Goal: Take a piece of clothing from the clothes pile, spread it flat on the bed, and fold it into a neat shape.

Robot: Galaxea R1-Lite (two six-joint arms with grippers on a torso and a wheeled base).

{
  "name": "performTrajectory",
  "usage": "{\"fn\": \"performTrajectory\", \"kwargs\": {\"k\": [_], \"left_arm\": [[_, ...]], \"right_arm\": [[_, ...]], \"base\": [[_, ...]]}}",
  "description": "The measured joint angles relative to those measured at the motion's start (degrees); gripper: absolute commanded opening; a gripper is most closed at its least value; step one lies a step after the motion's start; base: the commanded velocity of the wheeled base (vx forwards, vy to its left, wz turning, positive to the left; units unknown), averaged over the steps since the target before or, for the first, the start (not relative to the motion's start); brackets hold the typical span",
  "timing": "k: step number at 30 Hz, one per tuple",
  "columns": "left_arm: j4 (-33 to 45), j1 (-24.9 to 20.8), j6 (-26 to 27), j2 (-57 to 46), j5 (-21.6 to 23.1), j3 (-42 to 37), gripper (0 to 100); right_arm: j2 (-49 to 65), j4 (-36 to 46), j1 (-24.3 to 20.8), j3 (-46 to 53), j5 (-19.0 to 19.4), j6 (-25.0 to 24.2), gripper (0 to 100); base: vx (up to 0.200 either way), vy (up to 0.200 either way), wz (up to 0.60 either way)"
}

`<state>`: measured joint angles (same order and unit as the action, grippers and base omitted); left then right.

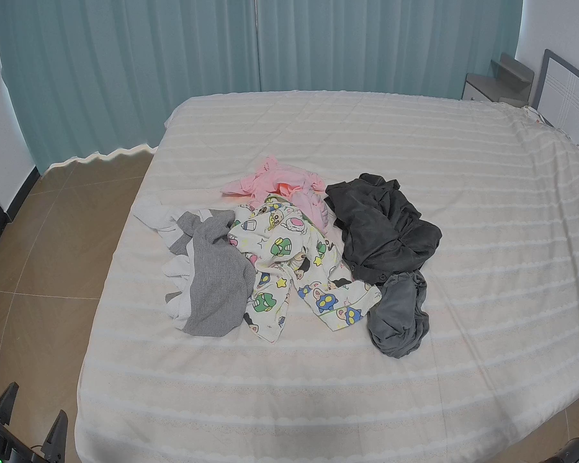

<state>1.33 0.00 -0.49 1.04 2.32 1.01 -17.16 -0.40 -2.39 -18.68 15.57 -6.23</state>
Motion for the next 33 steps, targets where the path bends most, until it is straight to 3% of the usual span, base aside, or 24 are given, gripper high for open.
{"fn": "performTrajectory", "kwargs": {"k": [8, 16, 24, 33], "left_arm": [[0.0, -0.02, 0.06, 0.0, -0.07, 0.0, 100], [0.0, -0.02, 0.24, -0.02, -0.07, 0.0, 100], [0.0, 0.0, 0.35, 0.0, -0.09, 0.0, 100], [0.0, -0.02, 0.39, 0.0, -0.13, 0.0, 100]], "right_arm": [[-20.21, -2.19, -6.14, -6.84, 4.49, -10.81, 100], [-42.67, -13.67, -13.42, -10.75, 4.9, -23.05, 100], [-65.94, -26.7, -19.47, -15.27, -0.71, -36.68, 100], [-90.99, -34.84, -25.83, -26.5, -9.23, -52.66, 100]], "base": [[0.0, 0.0, 0.0], [0.0, 0.0, 0.0], [0.0, 0.0, 0.0], [0.0, 0.0, 0.0]]}}
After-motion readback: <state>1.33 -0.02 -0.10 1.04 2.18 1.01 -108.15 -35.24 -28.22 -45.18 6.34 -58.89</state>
